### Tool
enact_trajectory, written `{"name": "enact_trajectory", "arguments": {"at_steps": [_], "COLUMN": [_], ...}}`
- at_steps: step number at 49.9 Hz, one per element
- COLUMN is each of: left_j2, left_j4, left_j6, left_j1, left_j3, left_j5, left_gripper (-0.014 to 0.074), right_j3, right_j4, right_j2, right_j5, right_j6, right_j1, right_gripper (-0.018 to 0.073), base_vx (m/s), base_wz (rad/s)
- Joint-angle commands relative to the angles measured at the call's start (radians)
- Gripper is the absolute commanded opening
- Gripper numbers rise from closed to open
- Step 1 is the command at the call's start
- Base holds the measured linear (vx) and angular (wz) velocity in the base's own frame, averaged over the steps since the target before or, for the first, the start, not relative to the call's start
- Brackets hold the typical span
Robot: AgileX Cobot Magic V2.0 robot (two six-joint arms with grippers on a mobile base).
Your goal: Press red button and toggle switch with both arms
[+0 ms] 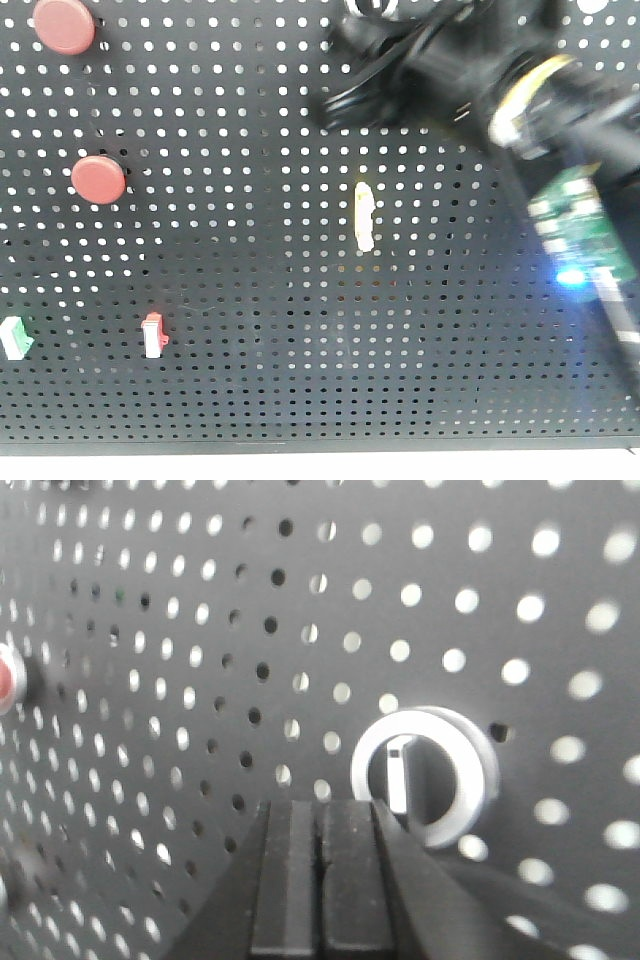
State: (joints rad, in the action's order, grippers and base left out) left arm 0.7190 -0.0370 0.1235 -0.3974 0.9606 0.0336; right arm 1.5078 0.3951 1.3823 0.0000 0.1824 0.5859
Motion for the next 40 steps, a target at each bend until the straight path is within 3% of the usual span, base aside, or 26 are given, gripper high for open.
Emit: {"name": "enact_trajectory", "arguments": {"at_steps": [1,27,33,38,39,40], "left_j2": [-0.001,-0.001,-0.001,-0.001,-0.001,-0.001], "left_j4": [-0.003,-0.003,-0.003,-0.003,-0.003,-0.003], "left_j6": [-0.008,-0.008,-0.008,-0.008,-0.008,-0.008], "left_j1": [-0.002,-0.002,-0.002,-0.002,-0.002,-0.002], "left_j3": [0.024,0.024,0.024,0.024,0.024,0.024], "left_j5": [-0.076,-0.076,-0.075,-0.075,-0.075,-0.075], "left_gripper": [0.0,0.0,0.0,0.0,0.0,0.0], "right_j3": [0.035,0.035,0.025,-0.054,-0.191,-0.207], "right_j4": [0.0,-0.004,-0.006,-0.003,-0.004,-0.004], "right_j2": [-0.047,-0.064,-0.114,-0.188,-0.289,-0.301], "right_j5": [-0.043,-0.057,0.0,0.019,-0.017,-0.017], "right_j6": [-0.026,-0.018,-0.012,-0.028,-0.035,-0.035], "right_j1": [-0.022,-0.007,0.018,0.048,0.049,0.049], "right_gripper": [-0.0003,-0.0003,-0.0003,-0.0003,-0.0003,-0.0003], "base_vx": [0.0,0.0,0.0,0.0,0.0,0.0], "base_wz": [0.0,0.0,0.0,0.0,0.0,0.0]}}
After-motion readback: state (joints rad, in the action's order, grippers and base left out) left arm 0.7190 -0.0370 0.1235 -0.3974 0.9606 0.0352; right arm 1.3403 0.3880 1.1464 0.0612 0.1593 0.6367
